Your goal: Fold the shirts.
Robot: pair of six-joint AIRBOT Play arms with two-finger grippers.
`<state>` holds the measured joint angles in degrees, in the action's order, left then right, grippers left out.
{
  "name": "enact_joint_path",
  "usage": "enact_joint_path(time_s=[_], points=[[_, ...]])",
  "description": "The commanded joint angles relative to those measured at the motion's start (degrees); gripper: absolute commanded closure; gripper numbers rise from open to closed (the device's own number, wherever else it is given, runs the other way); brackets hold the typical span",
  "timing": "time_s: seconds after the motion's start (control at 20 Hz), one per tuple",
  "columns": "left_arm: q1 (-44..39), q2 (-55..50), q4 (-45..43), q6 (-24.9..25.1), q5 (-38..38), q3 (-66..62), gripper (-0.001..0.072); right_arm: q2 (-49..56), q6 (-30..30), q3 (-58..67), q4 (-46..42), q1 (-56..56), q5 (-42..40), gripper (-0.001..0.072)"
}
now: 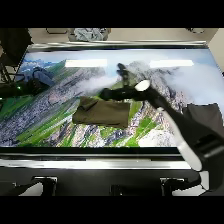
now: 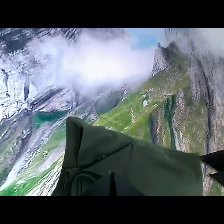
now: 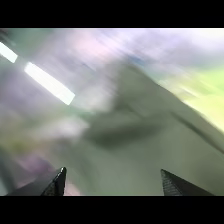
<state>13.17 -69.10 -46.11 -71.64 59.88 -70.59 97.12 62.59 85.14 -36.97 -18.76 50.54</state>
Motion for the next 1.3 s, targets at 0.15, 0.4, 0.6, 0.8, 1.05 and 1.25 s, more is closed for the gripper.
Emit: enact_joint_path(time_s=[0.15,0.4,0.6,0.8,1.05,1.25], points=[[-0.96,0.0,0.0,1.4,-2.4,0.98,0.0676,-1.46,12.92,-5.64,-25.86,15.06,23.32,0.0068],[-3.8,0.0,0.0,1.38,-4.52,0.98,0.0676,5.29,6.88,-8.74,-5.4,12.7,14.38,0.0065],[-5.33,0.0,0.0,1.38,-5.51,0.98,0.0675,7.34,4.55,-8.72,0.24,9.53,12.39,0.0223],[-5.4,0.0,-0.02,1.4,-5.49,0.98,0.0675,5.27,-4.92,-8.46,4.79,11.43,17.27,0.0671],[-5.4,-0.26,-0.04,1.4,-5.49,1.01,0.0675,-6.82,-3.26,0.26,3.43,22.18,25.64,0.0671],[-5.4,-0.59,-0.02,1.4,-5.51,1.66,0.0675,-14.29,2.14,8.66,2.23,33.97,28.41,0.0671]])
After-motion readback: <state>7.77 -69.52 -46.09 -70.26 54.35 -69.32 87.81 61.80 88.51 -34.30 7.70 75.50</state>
